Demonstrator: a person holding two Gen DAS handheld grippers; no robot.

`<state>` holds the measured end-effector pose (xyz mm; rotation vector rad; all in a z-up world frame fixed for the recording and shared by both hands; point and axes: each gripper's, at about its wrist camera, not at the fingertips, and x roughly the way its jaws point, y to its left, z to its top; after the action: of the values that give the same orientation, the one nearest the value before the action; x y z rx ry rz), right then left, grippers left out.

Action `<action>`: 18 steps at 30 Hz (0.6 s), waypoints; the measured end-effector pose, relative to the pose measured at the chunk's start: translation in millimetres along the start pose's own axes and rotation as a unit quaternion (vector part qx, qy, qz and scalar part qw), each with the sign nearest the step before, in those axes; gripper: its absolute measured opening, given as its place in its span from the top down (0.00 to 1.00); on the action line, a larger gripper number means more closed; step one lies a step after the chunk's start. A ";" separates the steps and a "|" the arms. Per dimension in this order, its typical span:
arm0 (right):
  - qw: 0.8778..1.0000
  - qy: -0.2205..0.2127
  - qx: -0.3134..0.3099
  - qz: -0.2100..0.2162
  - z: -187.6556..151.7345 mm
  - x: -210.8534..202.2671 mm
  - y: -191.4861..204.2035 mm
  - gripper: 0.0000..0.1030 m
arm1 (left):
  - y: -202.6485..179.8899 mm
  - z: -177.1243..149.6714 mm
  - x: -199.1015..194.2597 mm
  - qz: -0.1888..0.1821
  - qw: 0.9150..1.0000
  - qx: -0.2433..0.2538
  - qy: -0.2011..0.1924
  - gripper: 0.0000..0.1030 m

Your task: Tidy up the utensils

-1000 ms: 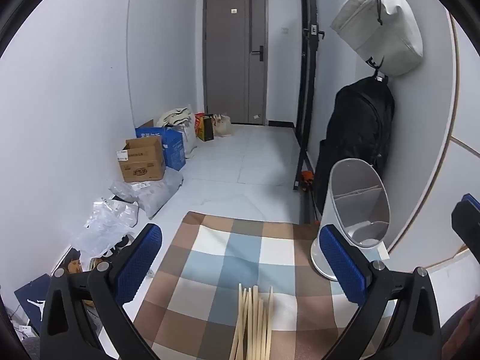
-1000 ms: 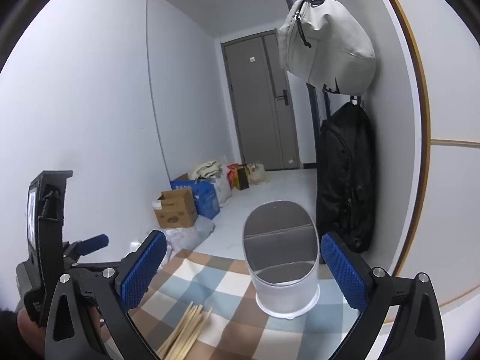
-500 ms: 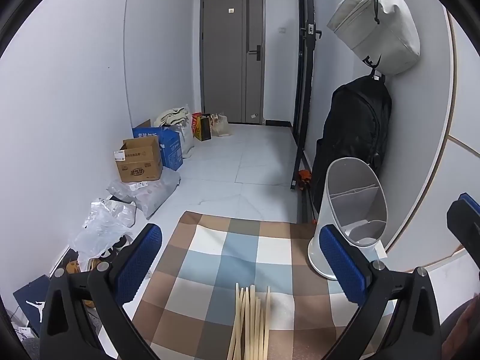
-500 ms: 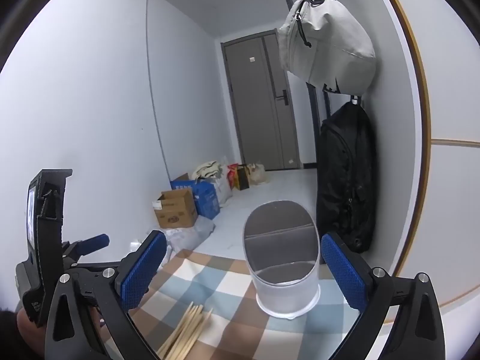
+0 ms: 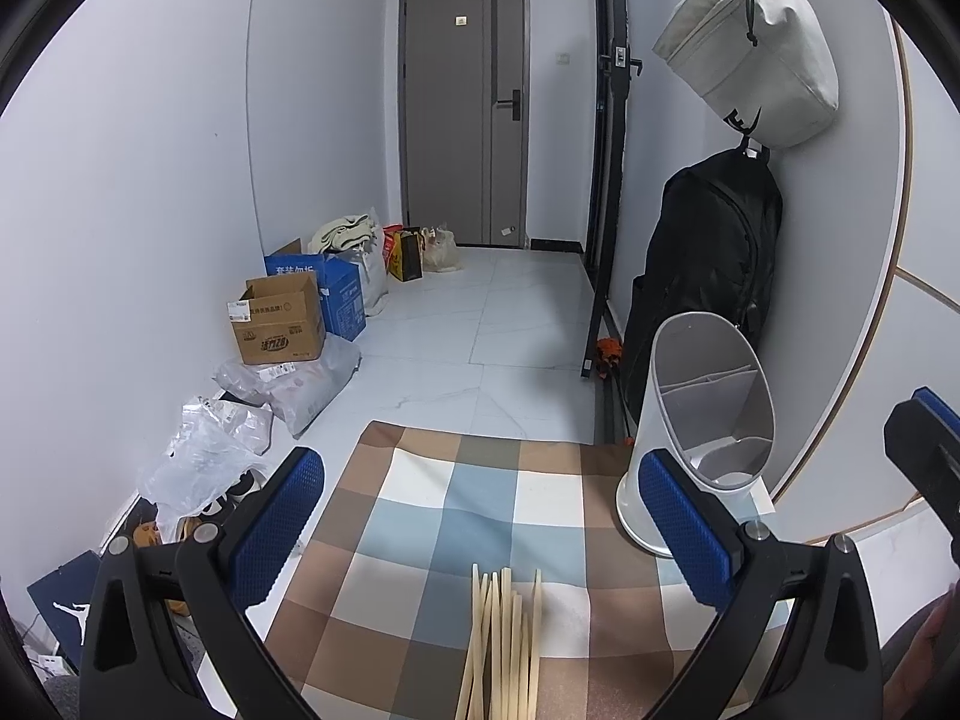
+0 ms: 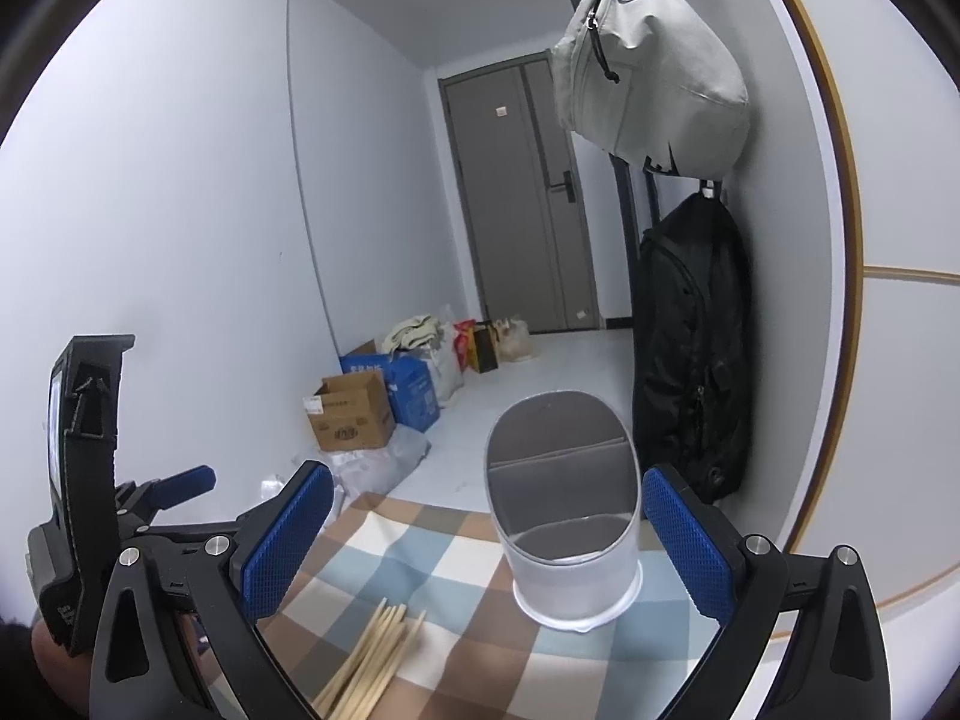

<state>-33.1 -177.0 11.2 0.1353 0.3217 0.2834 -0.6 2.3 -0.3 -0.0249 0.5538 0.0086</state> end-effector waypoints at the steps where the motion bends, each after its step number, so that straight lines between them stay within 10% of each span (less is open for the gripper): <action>1: 1.000 0.000 0.000 0.000 -0.2 0.4 -0.2 0.00 | -0.1 -0.3 0.3 0.000 1.000 -0.001 0.000 0.01; 18: 1.000 0.003 0.003 0.003 0.7 0.0 -2.4 0.00 | 0.2 -3.5 3.3 -0.002 1.000 -0.002 0.012 0.01</action>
<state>-32.3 -179.3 11.4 0.1412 0.3289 0.2883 0.4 2.4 -5.0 -0.0295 0.5777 0.0045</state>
